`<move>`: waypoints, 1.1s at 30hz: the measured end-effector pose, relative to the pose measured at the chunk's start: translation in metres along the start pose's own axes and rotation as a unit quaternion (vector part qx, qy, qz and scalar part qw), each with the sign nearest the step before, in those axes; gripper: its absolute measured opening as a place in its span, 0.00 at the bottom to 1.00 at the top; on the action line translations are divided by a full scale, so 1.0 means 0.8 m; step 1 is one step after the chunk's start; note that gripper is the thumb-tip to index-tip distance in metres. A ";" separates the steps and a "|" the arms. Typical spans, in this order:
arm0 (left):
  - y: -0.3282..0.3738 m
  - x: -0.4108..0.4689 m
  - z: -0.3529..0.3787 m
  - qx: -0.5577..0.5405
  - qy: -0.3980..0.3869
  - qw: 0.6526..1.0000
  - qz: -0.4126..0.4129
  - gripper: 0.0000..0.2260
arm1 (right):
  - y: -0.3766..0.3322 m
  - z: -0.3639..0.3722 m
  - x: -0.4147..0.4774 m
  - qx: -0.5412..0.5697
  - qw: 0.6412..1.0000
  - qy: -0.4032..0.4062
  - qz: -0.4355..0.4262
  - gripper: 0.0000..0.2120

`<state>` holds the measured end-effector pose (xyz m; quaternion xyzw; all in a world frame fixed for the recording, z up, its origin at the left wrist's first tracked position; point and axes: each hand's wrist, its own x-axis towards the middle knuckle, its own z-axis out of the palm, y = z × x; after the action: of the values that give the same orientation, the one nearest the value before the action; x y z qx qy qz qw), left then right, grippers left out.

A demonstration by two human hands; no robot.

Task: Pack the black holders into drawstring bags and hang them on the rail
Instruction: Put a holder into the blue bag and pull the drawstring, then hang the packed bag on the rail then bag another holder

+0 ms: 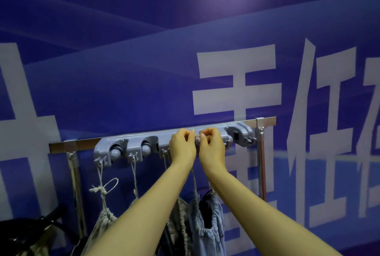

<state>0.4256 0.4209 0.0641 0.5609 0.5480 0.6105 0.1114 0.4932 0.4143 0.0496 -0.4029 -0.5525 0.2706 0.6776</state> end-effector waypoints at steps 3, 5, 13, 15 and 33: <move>-0.009 -0.007 0.002 0.045 0.019 0.999 0.014 0.14 | 0.013 0.001 -0.006 -0.033 0.999 -0.011 0.014 0.05; -0.018 -0.016 0.004 0.066 0.026 0.997 0.021 0.12 | 0.022 0.002 -0.015 -0.042 0.999 -0.014 0.019 0.05; -0.023 -0.022 -0.014 0.105 -0.100 0.989 -0.010 0.09 | 0.024 0.006 -0.043 -0.144 0.989 -0.016 0.016 0.05; -0.021 -0.024 -0.024 0.140 -0.134 0.981 -0.028 0.09 | 0.023 0.010 -0.056 -0.186 0.982 -0.019 0.027 0.09; -0.041 -0.102 -0.417 0.153 -0.012 0.975 -0.162 0.11 | -0.133 0.232 -0.277 -0.106 0.952 -0.231 -0.168 0.08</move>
<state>0.1690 0.1905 0.0691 0.4823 0.7175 0.4858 0.1285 0.2512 0.2237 0.0336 -0.3000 -0.7792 0.1783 0.5207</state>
